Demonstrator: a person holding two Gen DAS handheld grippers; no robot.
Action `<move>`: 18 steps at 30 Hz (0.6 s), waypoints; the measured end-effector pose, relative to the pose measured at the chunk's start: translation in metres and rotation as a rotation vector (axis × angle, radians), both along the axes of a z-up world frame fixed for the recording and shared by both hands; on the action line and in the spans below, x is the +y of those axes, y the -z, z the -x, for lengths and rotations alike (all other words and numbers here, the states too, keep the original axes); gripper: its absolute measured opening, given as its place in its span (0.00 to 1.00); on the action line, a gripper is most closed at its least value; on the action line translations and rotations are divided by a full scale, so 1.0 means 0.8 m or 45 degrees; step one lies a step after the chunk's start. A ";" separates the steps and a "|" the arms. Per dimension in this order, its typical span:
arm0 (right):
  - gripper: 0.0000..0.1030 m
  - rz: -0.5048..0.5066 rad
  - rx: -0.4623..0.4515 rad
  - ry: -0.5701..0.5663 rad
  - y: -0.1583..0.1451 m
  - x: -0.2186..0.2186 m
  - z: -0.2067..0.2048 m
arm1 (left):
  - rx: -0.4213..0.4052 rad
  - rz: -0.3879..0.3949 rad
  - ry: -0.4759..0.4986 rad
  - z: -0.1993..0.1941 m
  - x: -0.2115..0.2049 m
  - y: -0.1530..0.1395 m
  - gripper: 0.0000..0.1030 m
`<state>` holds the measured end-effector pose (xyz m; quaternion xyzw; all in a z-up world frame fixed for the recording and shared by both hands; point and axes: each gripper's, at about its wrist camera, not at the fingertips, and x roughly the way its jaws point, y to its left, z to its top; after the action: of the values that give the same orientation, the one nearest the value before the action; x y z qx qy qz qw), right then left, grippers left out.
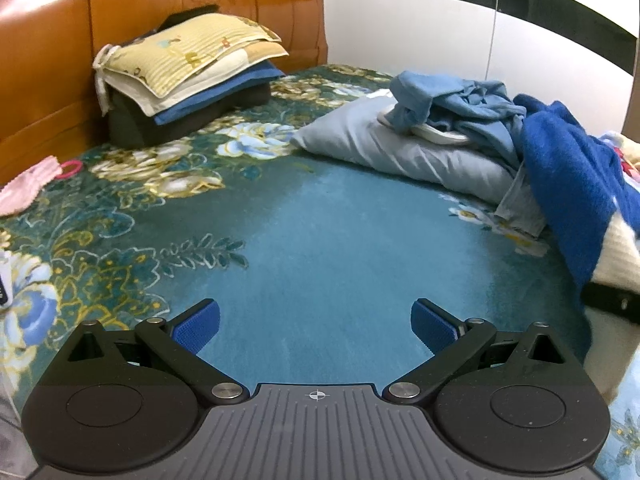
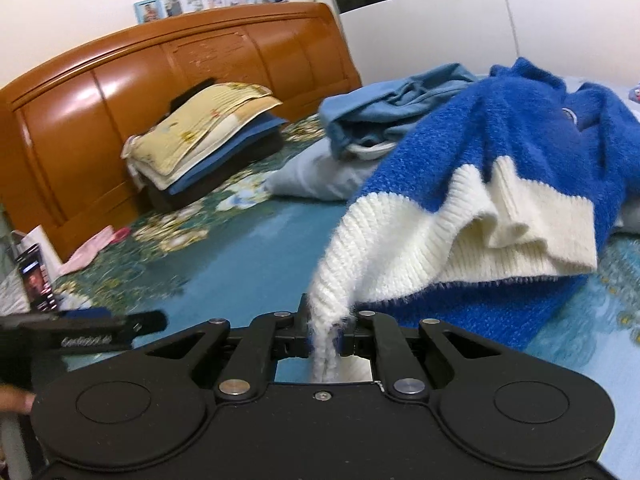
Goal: Fold clothes
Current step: 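Pull the sweater cuff off the pillow onto the blanket with the right gripper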
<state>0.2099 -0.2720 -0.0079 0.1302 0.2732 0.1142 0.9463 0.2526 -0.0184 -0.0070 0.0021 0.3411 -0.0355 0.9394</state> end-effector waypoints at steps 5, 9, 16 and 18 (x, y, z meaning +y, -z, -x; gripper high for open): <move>0.12 -0.027 0.017 -0.111 -0.001 0.032 0.027 | -0.007 0.004 0.000 0.015 0.007 -0.008 1.00; 0.12 -0.034 0.054 -0.228 0.004 0.074 0.050 | -0.019 0.001 -0.010 0.029 0.018 -0.015 1.00; 0.12 -0.059 0.096 -0.329 0.017 0.121 0.083 | -0.035 0.000 -0.033 0.048 0.038 -0.027 1.00; 0.12 -0.057 0.105 -0.358 0.019 0.132 0.093 | -0.040 0.000 -0.036 0.052 0.042 -0.028 1.00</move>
<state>0.1358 -0.1667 -0.0229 0.1164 0.3249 0.2464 0.9056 0.2112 0.0152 0.0157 -0.0021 0.3261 -0.0220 0.9451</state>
